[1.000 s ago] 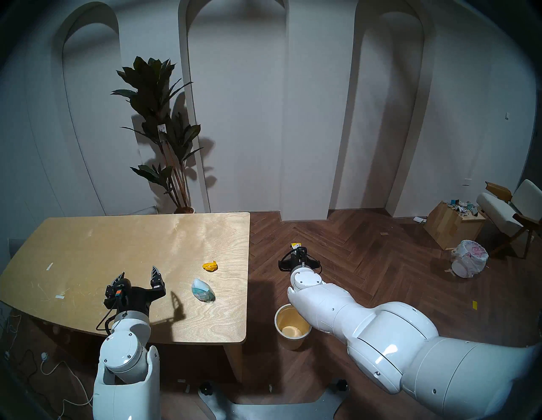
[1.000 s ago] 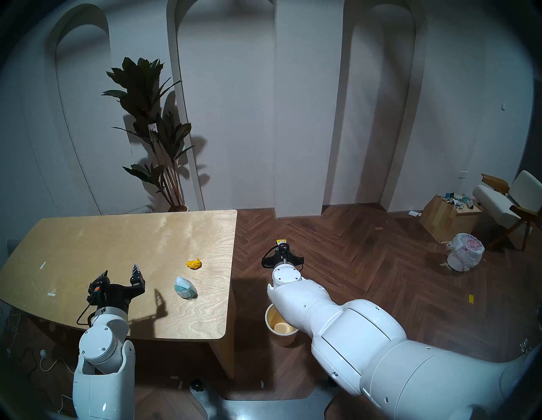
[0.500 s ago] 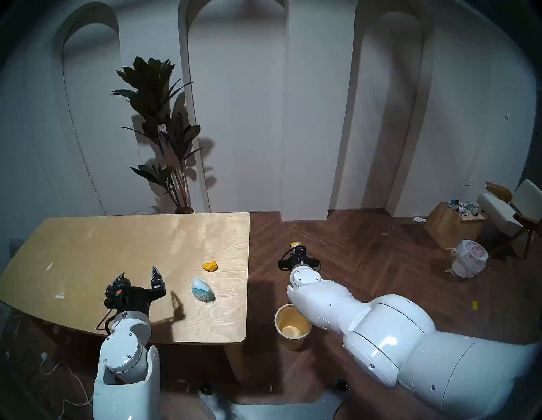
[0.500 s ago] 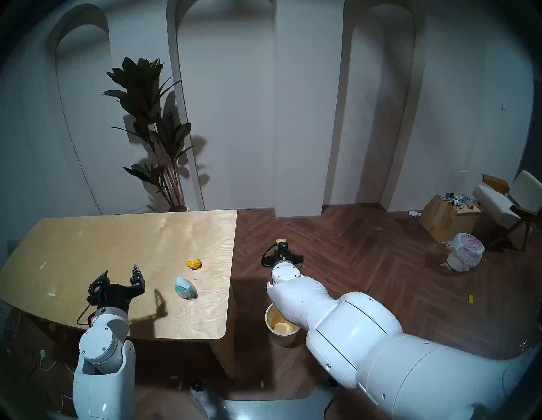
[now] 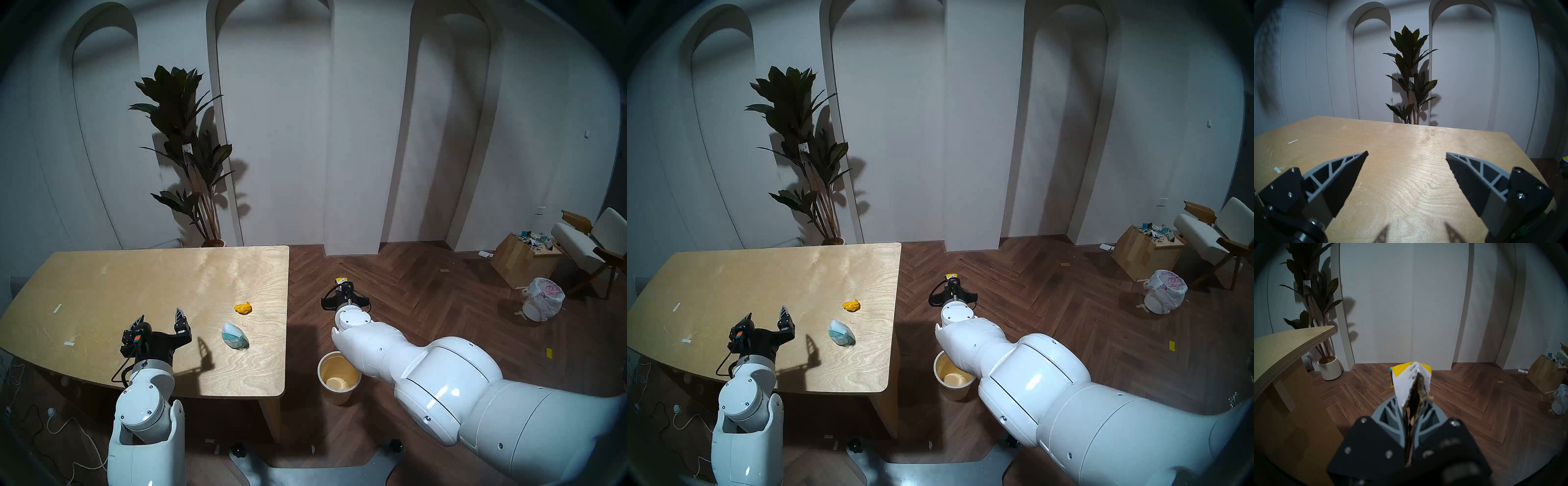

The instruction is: Put the trash into the trash bin on the ground

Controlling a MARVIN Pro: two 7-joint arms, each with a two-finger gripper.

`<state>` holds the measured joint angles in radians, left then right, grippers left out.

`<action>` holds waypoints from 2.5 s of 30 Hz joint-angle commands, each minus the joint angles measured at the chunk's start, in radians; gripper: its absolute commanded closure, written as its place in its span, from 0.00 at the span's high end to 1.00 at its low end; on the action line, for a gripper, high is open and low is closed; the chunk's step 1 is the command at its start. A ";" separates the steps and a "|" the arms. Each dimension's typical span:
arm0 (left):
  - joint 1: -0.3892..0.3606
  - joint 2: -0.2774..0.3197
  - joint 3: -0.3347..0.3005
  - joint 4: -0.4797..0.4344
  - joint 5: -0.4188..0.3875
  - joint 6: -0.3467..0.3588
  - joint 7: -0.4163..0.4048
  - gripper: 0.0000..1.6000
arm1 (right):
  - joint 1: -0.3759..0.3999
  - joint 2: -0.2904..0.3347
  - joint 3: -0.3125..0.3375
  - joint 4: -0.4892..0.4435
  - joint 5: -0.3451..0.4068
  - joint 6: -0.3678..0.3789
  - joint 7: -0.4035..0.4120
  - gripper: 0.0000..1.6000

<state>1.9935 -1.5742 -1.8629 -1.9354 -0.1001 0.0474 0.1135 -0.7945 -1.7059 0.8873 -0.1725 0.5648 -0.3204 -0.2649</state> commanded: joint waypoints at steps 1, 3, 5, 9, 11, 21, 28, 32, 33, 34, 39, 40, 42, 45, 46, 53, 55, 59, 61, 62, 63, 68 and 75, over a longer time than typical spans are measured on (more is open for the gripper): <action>-0.007 0.000 -0.002 -0.019 -0.002 -0.006 0.001 1.00 | 0.011 -0.005 -0.001 0.003 -0.004 -0.030 0.003 0.00; -0.007 0.000 -0.002 -0.019 -0.002 -0.006 0.001 1.00 | 0.010 -0.005 0.000 0.006 -0.005 -0.033 0.005 0.00; -0.007 0.000 -0.002 -0.019 -0.002 -0.006 0.001 1.00 | 0.010 -0.006 0.001 0.008 -0.006 -0.036 0.006 0.00; -0.007 0.000 -0.002 -0.019 -0.002 -0.006 0.001 1.00 | 0.010 -0.006 0.004 0.013 -0.009 -0.040 0.010 0.00; -0.007 0.000 -0.002 -0.019 -0.002 -0.006 0.001 1.00 | 0.010 -0.006 0.005 0.015 -0.010 -0.042 0.010 0.00; -0.007 0.000 -0.002 -0.019 -0.002 -0.006 0.001 1.00 | 0.009 -0.007 0.014 0.022 -0.015 -0.051 0.013 0.71; -0.007 0.000 -0.002 -0.019 -0.002 -0.006 0.001 1.00 | 0.006 -0.009 0.022 0.025 -0.017 -0.061 0.010 0.93; -0.007 0.000 -0.002 -0.019 -0.002 -0.006 0.001 1.00 | 0.006 -0.009 0.027 0.027 -0.018 -0.064 0.007 0.80; -0.007 0.000 -0.002 -0.019 -0.002 -0.006 0.001 1.00 | 0.006 -0.009 0.027 0.027 -0.018 -0.065 0.006 0.92; -0.007 0.000 -0.002 -0.019 -0.002 -0.006 0.001 1.00 | 0.006 -0.009 0.028 0.027 -0.019 -0.065 0.006 1.00; -0.007 0.000 -0.002 -0.019 -0.002 -0.006 0.001 1.00 | 0.005 -0.009 0.035 0.028 -0.019 -0.070 0.002 1.00; -0.007 0.000 -0.002 -0.020 -0.002 -0.006 0.001 1.00 | 0.005 -0.008 0.038 0.027 -0.017 -0.073 0.001 1.00; -0.007 0.000 -0.002 -0.020 -0.002 -0.006 0.001 1.00 | 0.007 -0.006 0.042 0.024 -0.016 -0.079 0.001 1.00; -0.007 0.000 -0.002 -0.020 -0.002 -0.006 0.001 1.00 | 0.014 0.004 0.054 0.016 -0.010 -0.096 0.009 1.00; -0.007 0.000 -0.002 -0.021 -0.002 -0.006 0.001 1.00 | 0.017 0.010 0.058 0.012 -0.009 -0.105 0.013 1.00; -0.005 -0.002 -0.003 -0.024 -0.003 -0.007 0.001 1.00 | -0.014 0.077 0.072 -0.054 -0.004 -0.221 0.081 1.00; -0.005 -0.002 -0.003 -0.024 -0.003 -0.007 0.001 1.00 | -0.035 0.102 0.066 -0.085 -0.014 -0.245 0.087 1.00; -0.012 0.001 0.002 -0.021 -0.001 -0.003 -0.001 1.00 | -0.064 0.130 0.068 -0.109 -0.013 -0.307 0.102 1.00; -0.022 0.004 0.010 -0.022 0.000 -0.001 -0.004 1.00 | -0.073 0.139 0.070 -0.110 -0.012 -0.328 0.108 1.00; -0.025 0.004 0.013 -0.022 0.001 0.000 -0.005 1.00 | -0.079 0.144 0.072 -0.113 -0.010 -0.331 0.112 1.00; -0.028 0.004 0.015 -0.022 0.002 0.000 -0.005 1.00 | -0.082 0.149 0.072 -0.112 -0.012 -0.333 0.114 1.00; -0.037 0.007 0.033 -0.020 0.005 0.001 -0.009 1.00 | -0.103 0.179 0.078 -0.124 -0.014 -0.368 0.121 1.00; -0.048 0.011 0.055 -0.017 0.011 0.001 -0.018 1.00 | -0.109 0.228 0.087 -0.145 -0.022 -0.409 0.128 1.00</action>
<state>1.9699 -1.5692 -1.8216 -1.9354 -0.0932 0.0500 0.1010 -0.9084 -1.5296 0.9667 -0.2769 0.5449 -0.6719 -0.1420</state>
